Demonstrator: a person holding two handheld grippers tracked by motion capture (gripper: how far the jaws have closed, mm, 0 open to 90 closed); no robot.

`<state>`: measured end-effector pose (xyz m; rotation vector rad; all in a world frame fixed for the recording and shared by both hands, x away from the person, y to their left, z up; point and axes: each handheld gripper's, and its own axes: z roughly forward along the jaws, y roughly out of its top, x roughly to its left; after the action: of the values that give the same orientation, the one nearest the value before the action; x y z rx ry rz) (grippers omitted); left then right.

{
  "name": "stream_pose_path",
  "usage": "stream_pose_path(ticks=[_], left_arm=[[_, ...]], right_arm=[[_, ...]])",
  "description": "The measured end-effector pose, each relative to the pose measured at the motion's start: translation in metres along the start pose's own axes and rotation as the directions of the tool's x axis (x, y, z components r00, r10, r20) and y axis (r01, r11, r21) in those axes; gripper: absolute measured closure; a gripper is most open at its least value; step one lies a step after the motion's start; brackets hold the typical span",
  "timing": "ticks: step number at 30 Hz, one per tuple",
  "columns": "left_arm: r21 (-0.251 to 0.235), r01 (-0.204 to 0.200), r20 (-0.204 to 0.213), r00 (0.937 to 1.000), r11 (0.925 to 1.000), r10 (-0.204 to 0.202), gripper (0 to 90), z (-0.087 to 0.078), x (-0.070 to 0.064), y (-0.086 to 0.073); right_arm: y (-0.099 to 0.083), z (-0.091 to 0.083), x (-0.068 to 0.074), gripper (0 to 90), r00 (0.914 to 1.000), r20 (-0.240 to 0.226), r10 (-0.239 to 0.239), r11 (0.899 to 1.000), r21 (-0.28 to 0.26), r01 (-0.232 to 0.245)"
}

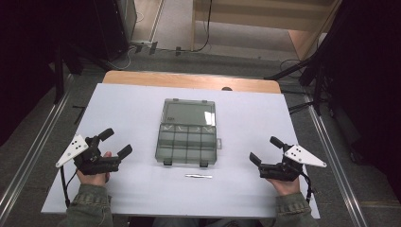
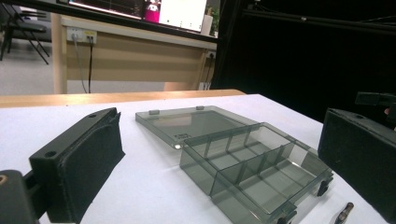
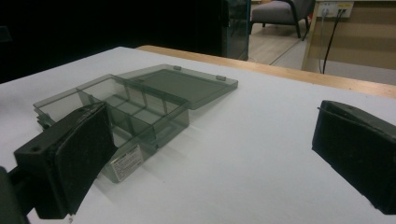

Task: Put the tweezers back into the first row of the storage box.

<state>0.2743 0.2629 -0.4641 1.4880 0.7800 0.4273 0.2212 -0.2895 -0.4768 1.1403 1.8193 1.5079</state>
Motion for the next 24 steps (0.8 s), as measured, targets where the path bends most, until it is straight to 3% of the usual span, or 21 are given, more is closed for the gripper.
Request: stream_pose_path(ticks=[6,14,24], left_arm=[[0.001,0.0,0.006,1.0,1.0,0.0,0.0,0.0,-0.001,0.0],[-0.001,0.0,0.003,1.0,1.0,0.0,0.0,0.0,0.0,0.0],[-0.002,0.002,0.006,1.0,1.0,-0.002,0.0,0.0,-0.001,0.0]], right_arm=[[0.003,0.003,0.004,0.0,0.9998,-0.018,-0.004,1.0,0.012,0.004],[0.008,0.014,0.017,0.0,0.9963,-0.081,-0.029,0.998,0.061,0.034],[0.015,0.031,0.037,0.0,0.9841,-0.172,-0.045,0.993,0.104,0.064]])
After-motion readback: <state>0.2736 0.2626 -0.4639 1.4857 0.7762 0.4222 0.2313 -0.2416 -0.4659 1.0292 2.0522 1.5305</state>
